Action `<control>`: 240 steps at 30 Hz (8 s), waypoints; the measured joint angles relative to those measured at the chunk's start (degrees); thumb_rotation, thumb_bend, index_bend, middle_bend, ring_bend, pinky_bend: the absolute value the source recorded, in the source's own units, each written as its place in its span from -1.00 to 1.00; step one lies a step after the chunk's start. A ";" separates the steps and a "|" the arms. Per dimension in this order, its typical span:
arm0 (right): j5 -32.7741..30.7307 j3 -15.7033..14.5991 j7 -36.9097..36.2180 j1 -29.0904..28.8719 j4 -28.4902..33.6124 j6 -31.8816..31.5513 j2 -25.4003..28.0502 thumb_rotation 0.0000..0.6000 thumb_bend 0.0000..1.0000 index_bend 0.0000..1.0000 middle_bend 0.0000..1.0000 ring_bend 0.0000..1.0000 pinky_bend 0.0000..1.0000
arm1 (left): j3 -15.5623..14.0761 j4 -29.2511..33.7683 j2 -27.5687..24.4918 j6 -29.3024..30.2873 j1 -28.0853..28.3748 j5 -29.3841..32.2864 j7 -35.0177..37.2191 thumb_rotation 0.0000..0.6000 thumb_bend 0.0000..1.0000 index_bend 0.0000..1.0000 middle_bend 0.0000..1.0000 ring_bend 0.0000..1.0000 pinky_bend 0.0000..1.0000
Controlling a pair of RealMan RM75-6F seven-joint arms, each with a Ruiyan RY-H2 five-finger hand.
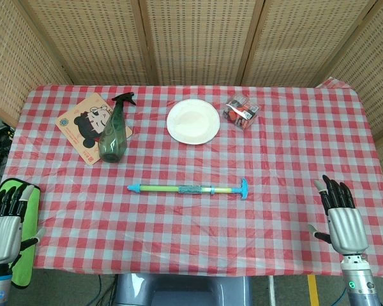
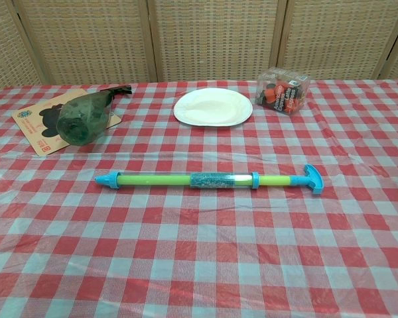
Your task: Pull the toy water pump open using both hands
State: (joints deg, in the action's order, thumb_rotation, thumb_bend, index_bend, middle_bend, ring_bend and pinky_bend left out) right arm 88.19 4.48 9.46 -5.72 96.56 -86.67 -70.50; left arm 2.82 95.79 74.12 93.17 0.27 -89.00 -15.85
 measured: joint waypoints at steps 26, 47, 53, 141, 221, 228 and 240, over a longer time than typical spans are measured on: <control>3.64 -0.81 -0.85 -0.47 1.15 -0.80 0.00 1.00 -0.76 -0.98 -1.00 -1.00 -1.00 | -0.80 -0.01 -1.27 -0.35 -0.10 -0.81 2.93 1.00 -0.58 -1.00 -1.00 -1.00 -1.00; -10.94 7.01 15.92 -13.30 3.35 15.92 -8.07 1.00 -0.43 -0.11 1.00 1.00 0.47 | 1.45 0.27 -1.94 -2.87 0.96 4.13 2.97 1.00 -0.58 -1.00 -1.00 -1.00 -1.00; -20.92 8.47 22.61 -18.92 0.81 22.02 -13.95 1.00 -0.19 -0.11 1.00 1.00 0.49 | 1.87 0.08 -2.01 -3.17 1.22 4.93 3.24 1.00 -0.58 -1.00 -1.00 -1.00 -1.00; -44.20 15.46 25.85 -37.78 -1.27 27.52 -14.24 1.00 0.04 0.62 1.00 1.00 0.49 | 11.30 13.12 -9.58 -13.93 13.46 16.61 -8.41 1.00 -0.57 -0.75 -1.00 -1.00 -1.00; -47.79 11.25 17.79 -43.91 0.72 27.71 -8.09 1.00 0.03 0.63 1.00 1.00 0.49 | 12.09 6.67 0.09 -27.59 64.46 76.39 -33.95 1.00 -0.30 0.01 0.73 0.55 0.36; -47.88 10.80 17.68 -43.81 0.84 27.57 -7.72 1.00 0.03 0.63 1.00 1.00 0.49 | 11.76 7.15 0.15 -26.67 64.24 75.67 -33.30 1.00 -0.27 0.12 0.73 0.56 0.36; -48.24 10.28 17.67 -43.70 -0.14 27.21 -7.71 1.00 0.03 0.63 1.00 1.00 0.49 | 10.29 9.64 -1.44 -26.12 62.54 74.26 -32.13 1.00 -0.26 0.17 0.73 0.56 0.37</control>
State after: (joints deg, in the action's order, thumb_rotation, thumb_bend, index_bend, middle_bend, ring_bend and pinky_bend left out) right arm 39.95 14.75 27.13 -49.42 96.42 -59.46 -78.20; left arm 13.10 105.43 72.68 67.05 62.80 -14.74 -47.98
